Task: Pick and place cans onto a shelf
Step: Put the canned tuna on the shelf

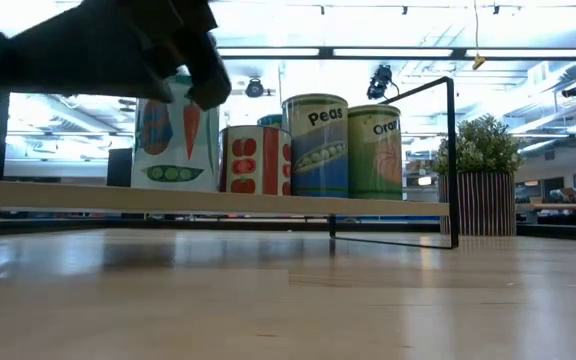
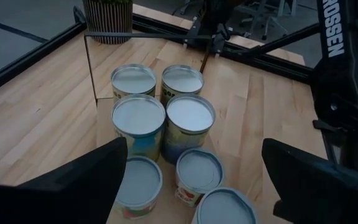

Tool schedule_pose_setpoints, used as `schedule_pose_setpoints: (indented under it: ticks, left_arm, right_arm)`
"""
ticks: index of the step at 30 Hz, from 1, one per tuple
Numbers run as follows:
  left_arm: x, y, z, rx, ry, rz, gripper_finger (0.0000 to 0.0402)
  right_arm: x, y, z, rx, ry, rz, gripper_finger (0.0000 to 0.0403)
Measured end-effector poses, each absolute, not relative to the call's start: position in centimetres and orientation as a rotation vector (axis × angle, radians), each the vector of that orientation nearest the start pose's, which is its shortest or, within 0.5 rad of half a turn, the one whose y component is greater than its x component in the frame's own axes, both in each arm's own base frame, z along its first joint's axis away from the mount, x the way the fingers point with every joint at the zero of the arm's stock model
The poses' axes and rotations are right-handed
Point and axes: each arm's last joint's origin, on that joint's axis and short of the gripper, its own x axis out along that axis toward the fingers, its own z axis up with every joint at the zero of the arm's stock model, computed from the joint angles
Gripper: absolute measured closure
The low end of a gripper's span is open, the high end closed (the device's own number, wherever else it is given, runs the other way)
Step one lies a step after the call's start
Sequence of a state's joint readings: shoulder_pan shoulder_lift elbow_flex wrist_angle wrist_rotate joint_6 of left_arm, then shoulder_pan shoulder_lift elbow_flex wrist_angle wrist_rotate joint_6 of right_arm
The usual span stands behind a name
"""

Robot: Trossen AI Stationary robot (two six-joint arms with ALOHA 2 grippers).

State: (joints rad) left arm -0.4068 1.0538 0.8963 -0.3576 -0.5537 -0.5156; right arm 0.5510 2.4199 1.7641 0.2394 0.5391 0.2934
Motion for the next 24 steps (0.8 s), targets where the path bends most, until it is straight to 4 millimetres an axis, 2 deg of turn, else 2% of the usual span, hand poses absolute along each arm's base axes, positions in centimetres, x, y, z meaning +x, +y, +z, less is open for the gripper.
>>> schedule_pose_setpoints:
  ticks: [3,10,24]
  left_arm:
    - [20.9,-7.4,30.8,-0.267,0.406,0.255,0.0024]
    - [20.9,-7.4,30.8,-0.269,0.407,0.255,0.0024]
    - [20.9,-7.4,30.7,-0.278,0.417,0.261,0.0024]
  right_arm:
    - [46.3,26.8,13.8,0.098,0.369,0.012,0.0098]
    - [46.5,26.1,13.6,0.073,0.386,-0.008,0.0094]
    - [46.1,25.1,13.3,-0.012,0.358,-0.322,0.0093]
